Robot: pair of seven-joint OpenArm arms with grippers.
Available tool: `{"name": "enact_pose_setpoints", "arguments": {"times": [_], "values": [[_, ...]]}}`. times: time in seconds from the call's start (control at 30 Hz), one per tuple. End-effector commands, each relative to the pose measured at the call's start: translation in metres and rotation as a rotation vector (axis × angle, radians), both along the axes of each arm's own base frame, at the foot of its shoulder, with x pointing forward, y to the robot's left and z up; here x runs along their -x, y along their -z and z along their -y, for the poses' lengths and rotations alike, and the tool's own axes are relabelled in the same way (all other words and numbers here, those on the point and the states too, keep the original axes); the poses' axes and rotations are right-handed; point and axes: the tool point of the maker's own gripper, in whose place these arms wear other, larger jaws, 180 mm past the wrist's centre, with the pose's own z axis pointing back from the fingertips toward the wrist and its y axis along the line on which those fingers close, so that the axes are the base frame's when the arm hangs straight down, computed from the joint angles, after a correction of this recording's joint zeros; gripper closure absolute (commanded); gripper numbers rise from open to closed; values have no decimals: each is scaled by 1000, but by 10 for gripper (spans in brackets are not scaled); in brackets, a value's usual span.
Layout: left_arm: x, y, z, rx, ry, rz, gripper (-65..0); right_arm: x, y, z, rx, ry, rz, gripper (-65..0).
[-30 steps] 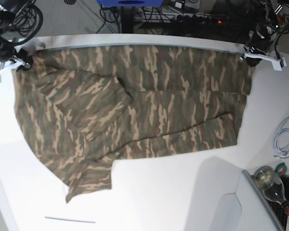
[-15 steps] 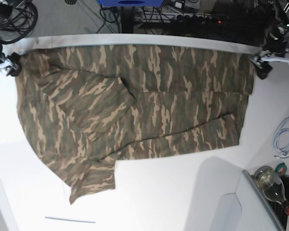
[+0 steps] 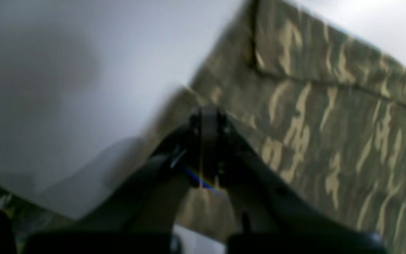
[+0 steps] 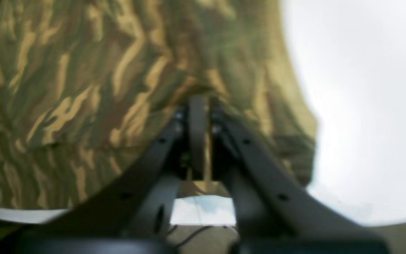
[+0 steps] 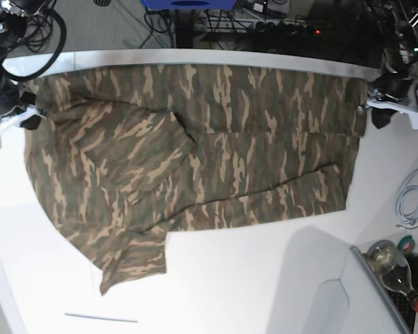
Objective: Layout the t-shirt on the table in an organized manner, then fold the t-shirt properly
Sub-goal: 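Pull the grasped shirt edge toward the robot base with both grippers, then release the edge and move the right gripper to the shirt's sleeve corner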
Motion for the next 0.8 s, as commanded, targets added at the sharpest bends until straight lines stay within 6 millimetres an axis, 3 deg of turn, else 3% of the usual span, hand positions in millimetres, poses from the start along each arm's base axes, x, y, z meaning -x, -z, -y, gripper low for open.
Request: {"name": "enact_pose_setpoints", "arguments": {"times": [0.0,0.13,0.33,0.53,0.77], "values": [[-6,-3,2,-2,13,21,0,-3,0,5,6,4,6,-27],[-3,23,9,48,5,-31,0,0,22,7,-27,29,-7,-6],[0,35,4,28,4,-75,0,27,53,12,-68,56,-101,-5],[15,61,7,-64,32,-181,0,44,59,13,-58,62,-117,-5],[26,67,4,-77,18,-174,0,55,61,15,-52,63,-138,-5]]}}
